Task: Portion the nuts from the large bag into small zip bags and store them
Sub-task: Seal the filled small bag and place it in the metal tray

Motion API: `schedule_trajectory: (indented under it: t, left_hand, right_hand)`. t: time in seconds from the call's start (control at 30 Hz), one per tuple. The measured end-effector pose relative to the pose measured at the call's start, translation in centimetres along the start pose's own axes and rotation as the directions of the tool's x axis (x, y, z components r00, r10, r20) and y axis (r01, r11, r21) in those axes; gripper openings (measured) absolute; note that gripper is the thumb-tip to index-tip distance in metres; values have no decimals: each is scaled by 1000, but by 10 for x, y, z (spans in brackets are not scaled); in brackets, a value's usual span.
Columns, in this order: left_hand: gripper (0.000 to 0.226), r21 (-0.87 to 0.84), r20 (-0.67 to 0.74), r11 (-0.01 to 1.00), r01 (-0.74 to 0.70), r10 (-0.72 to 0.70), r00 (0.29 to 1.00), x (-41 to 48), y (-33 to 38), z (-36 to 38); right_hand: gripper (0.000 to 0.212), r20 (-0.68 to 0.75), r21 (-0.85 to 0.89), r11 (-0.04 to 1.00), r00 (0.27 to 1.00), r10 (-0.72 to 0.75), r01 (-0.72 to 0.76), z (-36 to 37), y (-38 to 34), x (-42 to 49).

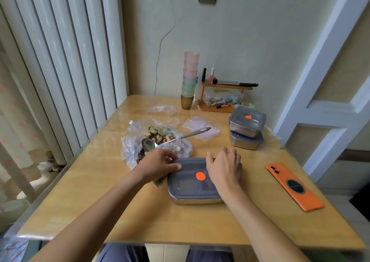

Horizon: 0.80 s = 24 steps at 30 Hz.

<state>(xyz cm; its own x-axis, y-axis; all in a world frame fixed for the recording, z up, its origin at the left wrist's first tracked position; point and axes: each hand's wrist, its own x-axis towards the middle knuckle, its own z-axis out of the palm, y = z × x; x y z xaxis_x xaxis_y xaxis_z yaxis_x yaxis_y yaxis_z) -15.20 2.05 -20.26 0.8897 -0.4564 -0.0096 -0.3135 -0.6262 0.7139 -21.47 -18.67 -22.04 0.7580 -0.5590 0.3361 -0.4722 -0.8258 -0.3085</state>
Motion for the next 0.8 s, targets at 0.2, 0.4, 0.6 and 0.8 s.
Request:
schedule_trajectory:
  t: [0.2,0.4,0.6,0.8]
  left_hand:
    - [41,-43,-11,999,3,-4,1000,-1,-3,2]
    - [32,-100,52,995,22,-16,998,-2,1,-6]
    - [37,-281,125,958,60,-25,992,-9,-4,-15]
    - [42,-469,30,859,203,-214,976,-7,3,-25]
  right_hand:
    - [38,-112,-32,996,990,-81,78,2,-2,3]
    - [40,-209,32,996,975,-73,82,2,-1,-1]
    - [40,-158,207,977,987,-16,49,-8,4,3]
    - [48,148,516,839,983,108,-170,-30,17,41]
